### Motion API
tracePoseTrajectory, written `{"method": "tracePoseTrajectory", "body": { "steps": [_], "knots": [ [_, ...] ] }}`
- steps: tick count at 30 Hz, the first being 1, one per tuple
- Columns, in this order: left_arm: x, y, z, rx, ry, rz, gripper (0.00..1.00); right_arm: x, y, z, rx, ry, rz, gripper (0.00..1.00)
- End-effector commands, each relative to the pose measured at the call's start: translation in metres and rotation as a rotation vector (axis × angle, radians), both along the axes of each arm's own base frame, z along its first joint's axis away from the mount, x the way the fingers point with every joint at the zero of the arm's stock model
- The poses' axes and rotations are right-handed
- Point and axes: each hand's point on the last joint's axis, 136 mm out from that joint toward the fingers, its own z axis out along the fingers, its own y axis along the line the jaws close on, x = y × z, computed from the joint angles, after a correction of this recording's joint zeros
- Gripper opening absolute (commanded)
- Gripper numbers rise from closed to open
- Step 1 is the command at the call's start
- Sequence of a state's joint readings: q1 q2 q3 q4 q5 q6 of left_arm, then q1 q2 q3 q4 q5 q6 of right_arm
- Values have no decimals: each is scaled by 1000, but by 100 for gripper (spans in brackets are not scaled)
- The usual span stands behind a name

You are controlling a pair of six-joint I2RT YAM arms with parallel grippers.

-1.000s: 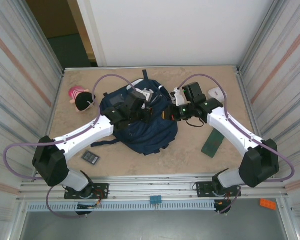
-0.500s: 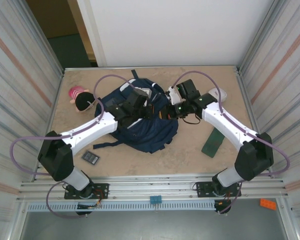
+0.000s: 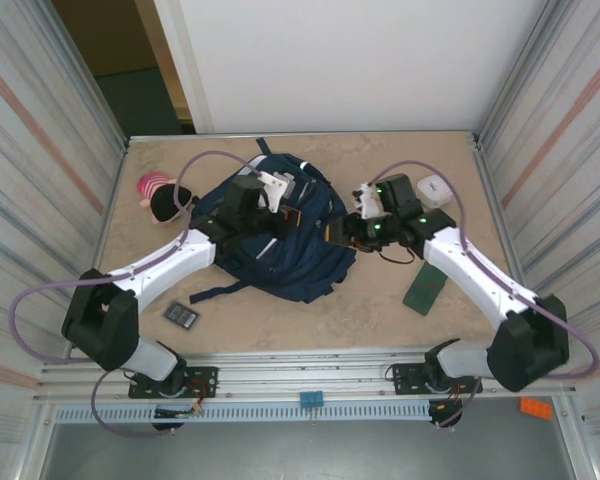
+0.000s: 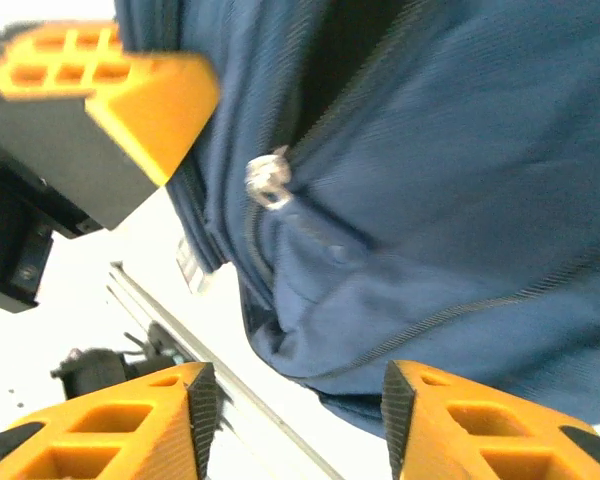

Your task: Pack the student bag

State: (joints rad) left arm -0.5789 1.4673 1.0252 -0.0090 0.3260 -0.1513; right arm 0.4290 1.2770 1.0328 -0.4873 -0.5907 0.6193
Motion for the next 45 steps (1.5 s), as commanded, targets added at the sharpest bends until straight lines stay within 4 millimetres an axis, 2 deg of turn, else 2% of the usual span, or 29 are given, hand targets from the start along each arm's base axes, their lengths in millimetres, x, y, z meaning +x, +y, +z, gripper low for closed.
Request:
{"method": "tracePoseTrajectory", "body": {
  "steps": [1, 3, 6, 12, 16, 19, 23, 25, 26, 27, 28, 30, 32, 36, 40, 45],
  "knots": [
    [-22, -14, 68, -104, -343, -317, 0, -1, -17, 18, 118, 19, -109, 57],
    [-37, -18, 68, -98, -382, -458, 0, 0, -21, 26, 178, -2, -148, 65],
    [-53, -22, 68, -85, -398, -610, 0, 3, -15, 36, 235, -17, -156, 68],
    [-67, -22, 71, -119, -448, -732, 0, 15, 13, 38, 289, 10, -142, 70],
    [-74, -18, 69, -86, -491, -778, 0, 27, 30, 29, 298, 51, -146, 69],
    [-71, -13, 61, -1, -492, -784, 0, 32, 45, 35, 350, 50, -126, 63],
    [-60, -5, 52, 110, -480, -750, 0, 34, 54, 38, 346, 23, -138, 34],
    [-50, 0, 53, 151, -475, -680, 0, 36, 53, 40, 362, 2, -167, 19],
    [-46, 3, 56, 163, -463, -631, 3, 37, 51, 41, 371, -7, -188, 14],
    [-40, 7, 60, 174, -412, -545, 9, 38, 49, 42, 375, -17, -212, 8],
    [-33, 13, 66, 188, -361, -428, 19, 38, 48, 45, 375, -35, -231, 5],
    [-28, 26, 77, 168, -239, -216, 35, 38, 47, 50, 360, -70, -270, 3],
    [-40, 39, 87, 92, -114, -60, 45, 39, 49, 52, 349, -98, -303, 1],
    [-76, 57, 76, -59, 109, 187, 51, 40, 56, 53, 357, -109, -327, 0],
    [-109, 56, 59, -97, 227, 300, 51, 36, 67, 57, 376, -95, -335, 0],
    [-134, 30, 29, -68, 356, 350, 51, 29, 74, 63, 365, -109, -326, 0]
  ]
}}
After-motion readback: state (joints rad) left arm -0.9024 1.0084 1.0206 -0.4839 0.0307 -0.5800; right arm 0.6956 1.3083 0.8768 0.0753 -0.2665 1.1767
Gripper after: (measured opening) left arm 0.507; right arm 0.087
